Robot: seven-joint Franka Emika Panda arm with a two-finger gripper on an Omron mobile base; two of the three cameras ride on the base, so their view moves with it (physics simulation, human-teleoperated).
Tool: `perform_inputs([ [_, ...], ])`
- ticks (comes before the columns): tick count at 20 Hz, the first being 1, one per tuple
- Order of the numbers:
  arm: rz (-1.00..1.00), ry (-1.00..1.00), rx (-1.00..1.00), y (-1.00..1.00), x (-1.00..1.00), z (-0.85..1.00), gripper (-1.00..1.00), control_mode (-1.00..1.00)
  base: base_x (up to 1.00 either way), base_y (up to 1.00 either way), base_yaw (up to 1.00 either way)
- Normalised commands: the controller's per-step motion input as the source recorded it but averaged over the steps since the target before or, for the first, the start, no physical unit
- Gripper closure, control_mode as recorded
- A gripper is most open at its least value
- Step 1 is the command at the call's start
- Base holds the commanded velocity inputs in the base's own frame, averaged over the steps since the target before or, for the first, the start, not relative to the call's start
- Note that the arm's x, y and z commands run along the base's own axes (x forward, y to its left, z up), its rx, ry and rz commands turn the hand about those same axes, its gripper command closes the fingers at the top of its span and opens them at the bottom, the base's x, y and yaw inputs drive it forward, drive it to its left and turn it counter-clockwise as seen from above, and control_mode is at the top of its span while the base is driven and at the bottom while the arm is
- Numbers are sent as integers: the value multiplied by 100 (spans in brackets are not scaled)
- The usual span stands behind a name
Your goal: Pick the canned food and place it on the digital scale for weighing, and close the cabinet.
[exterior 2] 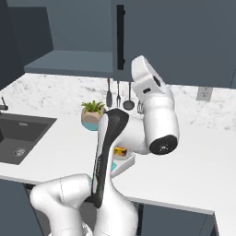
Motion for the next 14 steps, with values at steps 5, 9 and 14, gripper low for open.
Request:
perform_inputs([
  [5, 0, -2, 26, 100, -10, -21, -100, -100, 0, 0, 0],
  [9, 0, -6, 18, 100, 5, -26, -100, -100, 0, 0, 0],
  [14, 0, -9, 3, 100, -33, -13, -100, -100, 0, 0, 0],
])
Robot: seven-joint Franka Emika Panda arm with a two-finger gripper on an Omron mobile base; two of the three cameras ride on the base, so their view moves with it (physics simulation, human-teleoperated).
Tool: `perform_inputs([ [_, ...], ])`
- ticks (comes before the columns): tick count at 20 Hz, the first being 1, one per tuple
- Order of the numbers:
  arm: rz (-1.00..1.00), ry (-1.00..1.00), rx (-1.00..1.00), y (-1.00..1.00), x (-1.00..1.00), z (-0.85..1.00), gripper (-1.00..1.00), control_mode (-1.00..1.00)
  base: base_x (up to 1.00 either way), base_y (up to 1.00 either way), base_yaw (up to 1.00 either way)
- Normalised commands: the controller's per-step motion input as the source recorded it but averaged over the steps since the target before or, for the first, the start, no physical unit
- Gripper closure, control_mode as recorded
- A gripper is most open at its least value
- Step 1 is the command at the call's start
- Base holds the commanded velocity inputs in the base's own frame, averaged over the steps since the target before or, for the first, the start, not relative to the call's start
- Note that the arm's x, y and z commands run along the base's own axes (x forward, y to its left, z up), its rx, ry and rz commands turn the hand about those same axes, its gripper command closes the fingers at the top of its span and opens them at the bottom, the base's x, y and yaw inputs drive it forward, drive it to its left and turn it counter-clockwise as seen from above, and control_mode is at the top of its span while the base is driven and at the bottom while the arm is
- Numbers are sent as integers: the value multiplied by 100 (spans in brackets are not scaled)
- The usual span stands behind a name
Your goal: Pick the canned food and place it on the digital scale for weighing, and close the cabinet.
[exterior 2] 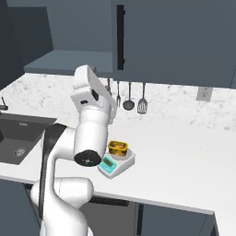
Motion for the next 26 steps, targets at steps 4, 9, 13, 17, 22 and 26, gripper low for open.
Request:
perform_inputs([
  [4, 0, -6, 13, 100, 8, -34, -100, -100, 0, 0, 0],
  [9, 0, -6, 17, 77, 6, -26, -100, -100, 0, 0, 0],
  [13, 0, -4, 17, 70, 0, -31, -100, -100, 0, 0, 0],
  [17, 0, -6, 24, 72, 0, -76, -100, -100, 0, 0, 0],
  [22, 0, -12, 8, 77, -11, -35, -100, -100, 0, 0, 0],
  [26, 2, 0, 1, 0, -64, -28, -100, -100, 0, 0, 0],
])
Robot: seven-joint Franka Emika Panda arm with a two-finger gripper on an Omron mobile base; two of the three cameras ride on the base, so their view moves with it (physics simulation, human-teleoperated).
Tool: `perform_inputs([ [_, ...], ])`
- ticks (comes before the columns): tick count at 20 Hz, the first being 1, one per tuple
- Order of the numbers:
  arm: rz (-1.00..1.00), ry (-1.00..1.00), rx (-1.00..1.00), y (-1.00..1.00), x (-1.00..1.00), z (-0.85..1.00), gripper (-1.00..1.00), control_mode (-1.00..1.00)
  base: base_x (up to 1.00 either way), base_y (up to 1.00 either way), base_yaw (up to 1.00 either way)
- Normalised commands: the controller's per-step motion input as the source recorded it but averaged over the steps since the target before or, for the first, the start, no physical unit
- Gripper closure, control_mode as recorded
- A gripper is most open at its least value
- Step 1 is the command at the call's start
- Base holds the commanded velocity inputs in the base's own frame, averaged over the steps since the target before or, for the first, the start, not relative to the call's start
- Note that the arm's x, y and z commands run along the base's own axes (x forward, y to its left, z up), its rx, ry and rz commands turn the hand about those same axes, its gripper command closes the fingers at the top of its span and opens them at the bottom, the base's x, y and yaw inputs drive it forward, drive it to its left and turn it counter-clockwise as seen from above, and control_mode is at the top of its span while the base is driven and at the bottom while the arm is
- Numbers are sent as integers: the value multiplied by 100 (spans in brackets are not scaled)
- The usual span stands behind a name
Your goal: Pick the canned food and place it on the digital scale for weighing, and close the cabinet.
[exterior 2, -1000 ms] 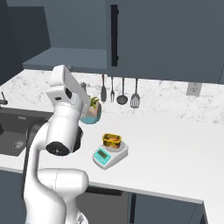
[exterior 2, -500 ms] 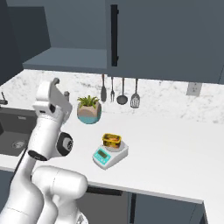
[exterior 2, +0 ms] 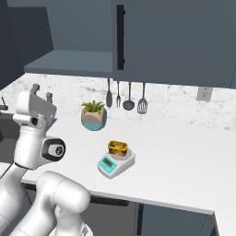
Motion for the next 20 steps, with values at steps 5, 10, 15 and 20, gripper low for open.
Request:
perform_inputs([
  [5, 8, 0, 0, -18, -100, -15, -100, -100, 0, 0, 0],
  [10, 3, 4, -13, -2, -100, 0, -100, -100, 0, 0, 0],
  [15, 0, 36, -30, 1, -100, 8, -100, -100, 0, 0, 0],
  [20, 0, 27, -19, -1, -95, 37, -100, -100, 0, 0, 0],
])
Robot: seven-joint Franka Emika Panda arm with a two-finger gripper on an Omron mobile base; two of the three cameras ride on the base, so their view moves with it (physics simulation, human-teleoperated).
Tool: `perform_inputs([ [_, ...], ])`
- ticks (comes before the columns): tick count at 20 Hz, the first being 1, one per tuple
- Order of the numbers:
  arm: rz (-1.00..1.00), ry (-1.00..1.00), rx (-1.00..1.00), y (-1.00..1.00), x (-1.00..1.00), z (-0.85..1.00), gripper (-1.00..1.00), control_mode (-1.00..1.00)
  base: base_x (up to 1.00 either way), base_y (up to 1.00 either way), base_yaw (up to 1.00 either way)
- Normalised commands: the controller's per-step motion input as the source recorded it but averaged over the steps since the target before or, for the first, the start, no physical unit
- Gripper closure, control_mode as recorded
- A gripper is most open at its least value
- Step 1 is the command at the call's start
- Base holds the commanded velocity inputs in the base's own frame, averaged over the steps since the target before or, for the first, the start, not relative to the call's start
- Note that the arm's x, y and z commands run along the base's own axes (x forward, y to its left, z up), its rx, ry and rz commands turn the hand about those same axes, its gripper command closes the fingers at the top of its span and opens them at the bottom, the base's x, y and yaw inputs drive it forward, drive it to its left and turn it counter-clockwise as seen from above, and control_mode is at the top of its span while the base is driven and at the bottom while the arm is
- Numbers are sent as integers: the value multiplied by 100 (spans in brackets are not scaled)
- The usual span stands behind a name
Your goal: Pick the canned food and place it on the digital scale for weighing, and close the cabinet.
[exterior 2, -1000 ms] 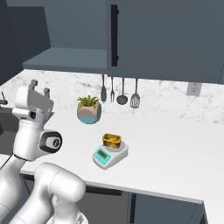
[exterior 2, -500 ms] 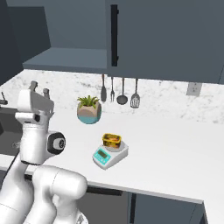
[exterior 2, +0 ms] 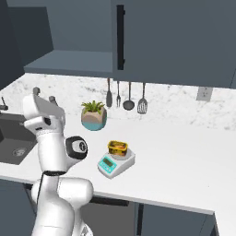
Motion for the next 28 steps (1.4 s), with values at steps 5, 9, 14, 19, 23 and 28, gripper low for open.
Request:
perform_inputs([
  [5, -53, 6, -19, -11, -17, -2, -100, -100, 0, 0, 0],
  [9, -68, 8, -35, -10, -34, -11, -100, -100, 0, 0, 0],
  [14, -44, 1, -50, 0, -80, -17, -100, -100, 0, 0, 0],
  [19, -15, -3, -40, 6, -100, 0, -100, -100, 0, 0, 0],
  [23, -9, -12, -35, 49, -100, 17, -100, -100, 0, 0, 0],
  [28, -1, -9, -36, 100, -86, 0, -100, -100, 0, 0, 0],
])
